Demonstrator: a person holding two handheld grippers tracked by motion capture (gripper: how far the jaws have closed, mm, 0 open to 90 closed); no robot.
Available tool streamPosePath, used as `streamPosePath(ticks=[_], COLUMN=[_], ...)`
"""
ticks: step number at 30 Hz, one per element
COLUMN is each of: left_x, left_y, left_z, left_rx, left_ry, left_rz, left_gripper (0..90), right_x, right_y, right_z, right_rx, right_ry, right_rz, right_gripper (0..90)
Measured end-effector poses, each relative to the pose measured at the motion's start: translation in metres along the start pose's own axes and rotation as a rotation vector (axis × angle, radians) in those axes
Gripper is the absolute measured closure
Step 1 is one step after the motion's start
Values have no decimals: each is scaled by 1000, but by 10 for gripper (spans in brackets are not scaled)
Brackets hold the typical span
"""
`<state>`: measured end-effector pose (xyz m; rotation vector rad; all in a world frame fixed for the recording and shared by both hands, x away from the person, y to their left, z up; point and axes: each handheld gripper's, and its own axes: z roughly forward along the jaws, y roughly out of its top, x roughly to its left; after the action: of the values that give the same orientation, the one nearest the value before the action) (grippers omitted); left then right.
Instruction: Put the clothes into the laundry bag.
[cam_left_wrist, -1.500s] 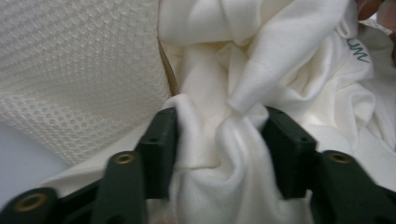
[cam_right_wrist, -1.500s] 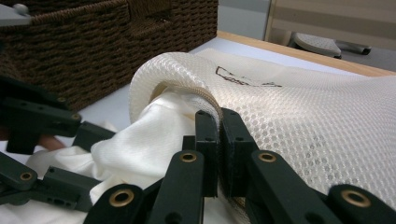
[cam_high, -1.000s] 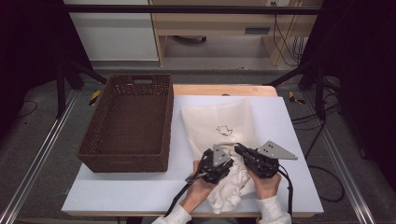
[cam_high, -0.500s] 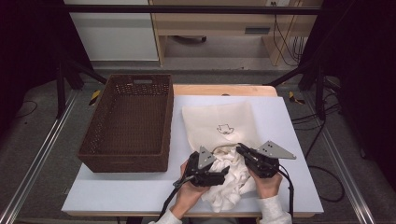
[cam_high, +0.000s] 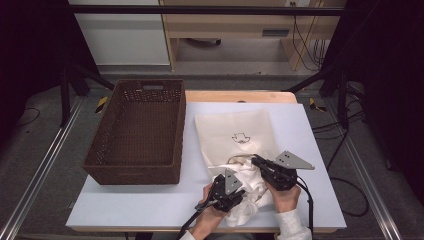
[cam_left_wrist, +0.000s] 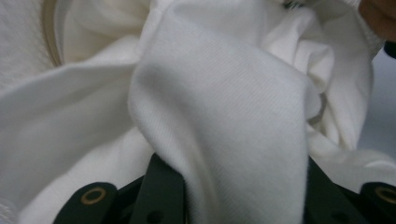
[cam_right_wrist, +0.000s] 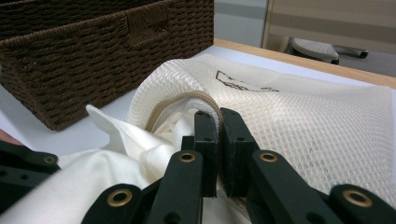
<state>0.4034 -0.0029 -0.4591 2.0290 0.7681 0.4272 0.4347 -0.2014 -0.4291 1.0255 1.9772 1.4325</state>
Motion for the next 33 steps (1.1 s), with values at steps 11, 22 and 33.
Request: streamPosePath(ticks=[11, 22, 33], left_x=[15, 25, 12], left_y=[36, 16, -18], left_z=[21, 17, 6], left_rx=[57, 36, 70], left_ry=[83, -11, -75], left_rz=[58, 1, -73], left_gripper=[699, 289, 408], right_x=[7, 7, 6], right_y=[12, 4, 2], right_z=[-12, -1, 2], right_rx=[-51, -6, 8], right_ry=[33, 19, 9], right_rz=[-6, -17, -20], right_gripper=[872, 867, 859])
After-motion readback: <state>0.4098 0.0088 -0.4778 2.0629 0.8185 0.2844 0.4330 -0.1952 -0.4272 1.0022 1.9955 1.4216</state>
